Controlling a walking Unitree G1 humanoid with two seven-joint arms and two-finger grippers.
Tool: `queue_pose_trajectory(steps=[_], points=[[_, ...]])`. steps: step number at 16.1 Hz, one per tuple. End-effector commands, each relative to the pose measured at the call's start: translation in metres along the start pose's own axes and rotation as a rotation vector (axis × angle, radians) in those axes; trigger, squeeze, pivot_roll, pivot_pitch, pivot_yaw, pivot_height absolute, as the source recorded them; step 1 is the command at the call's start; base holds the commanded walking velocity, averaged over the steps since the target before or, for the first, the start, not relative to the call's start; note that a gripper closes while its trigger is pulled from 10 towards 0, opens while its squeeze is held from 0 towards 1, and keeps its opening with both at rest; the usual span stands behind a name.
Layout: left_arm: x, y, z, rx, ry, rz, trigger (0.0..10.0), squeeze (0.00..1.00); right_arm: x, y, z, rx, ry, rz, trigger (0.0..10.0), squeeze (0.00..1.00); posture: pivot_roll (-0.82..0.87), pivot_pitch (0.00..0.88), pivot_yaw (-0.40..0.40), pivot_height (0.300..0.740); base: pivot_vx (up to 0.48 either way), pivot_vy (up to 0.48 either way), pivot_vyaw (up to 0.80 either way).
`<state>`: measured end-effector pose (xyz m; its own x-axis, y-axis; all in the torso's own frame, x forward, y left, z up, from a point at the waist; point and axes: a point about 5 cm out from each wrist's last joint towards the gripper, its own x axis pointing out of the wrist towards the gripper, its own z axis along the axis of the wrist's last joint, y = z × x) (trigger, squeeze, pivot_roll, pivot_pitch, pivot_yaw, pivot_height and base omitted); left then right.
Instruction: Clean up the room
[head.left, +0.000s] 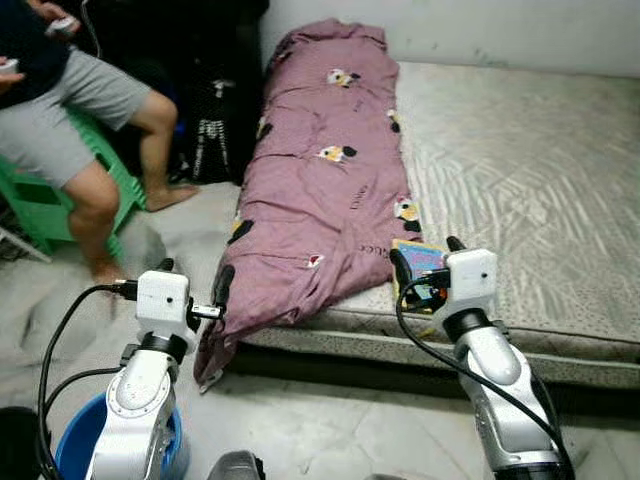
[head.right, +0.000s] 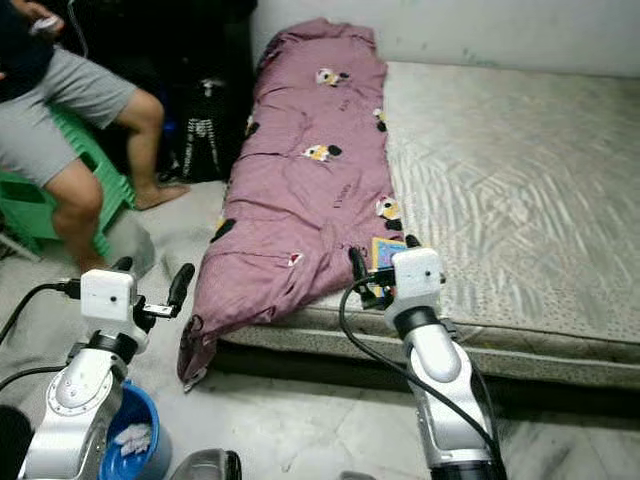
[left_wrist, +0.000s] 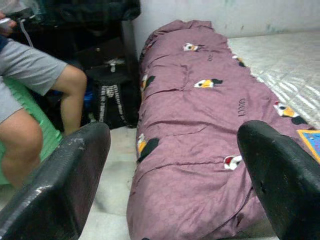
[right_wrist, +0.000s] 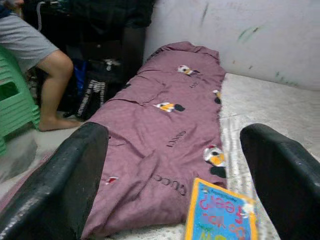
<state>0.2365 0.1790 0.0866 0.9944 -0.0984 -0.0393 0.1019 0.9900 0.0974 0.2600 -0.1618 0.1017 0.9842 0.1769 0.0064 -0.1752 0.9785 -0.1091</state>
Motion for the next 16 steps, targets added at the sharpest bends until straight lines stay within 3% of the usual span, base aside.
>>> queue_pose_trajectory(steps=[1,10,16], points=[[0.0008,0.0005,0.0028,0.0,-0.015,-0.014,10.0,0.0,0.0018,0.0005,-0.0001,0.009,-0.001,0.004,10.0,0.0,-0.03,0.063,-0.03,0.74,0.345,0.0,0.0],[0.0009,0.0006,0.0019,-0.003,-0.012,-0.027,10.0,0.0,0.0008,-0.0009,-0.0006,0.002,0.001,-0.011,10.0,0.0,-0.04,0.064,-0.028,0.74,0.376,0.0,0.0],[0.0065,-0.0007,-0.0025,0.048,0.007,-0.04,10.0,0.0,0.0007,-0.0053,-0.0033,0.006,-0.001,-0.062,10.0,0.0,-0.04,0.035,-0.008,0.74,0.04,0.0,0.0]])
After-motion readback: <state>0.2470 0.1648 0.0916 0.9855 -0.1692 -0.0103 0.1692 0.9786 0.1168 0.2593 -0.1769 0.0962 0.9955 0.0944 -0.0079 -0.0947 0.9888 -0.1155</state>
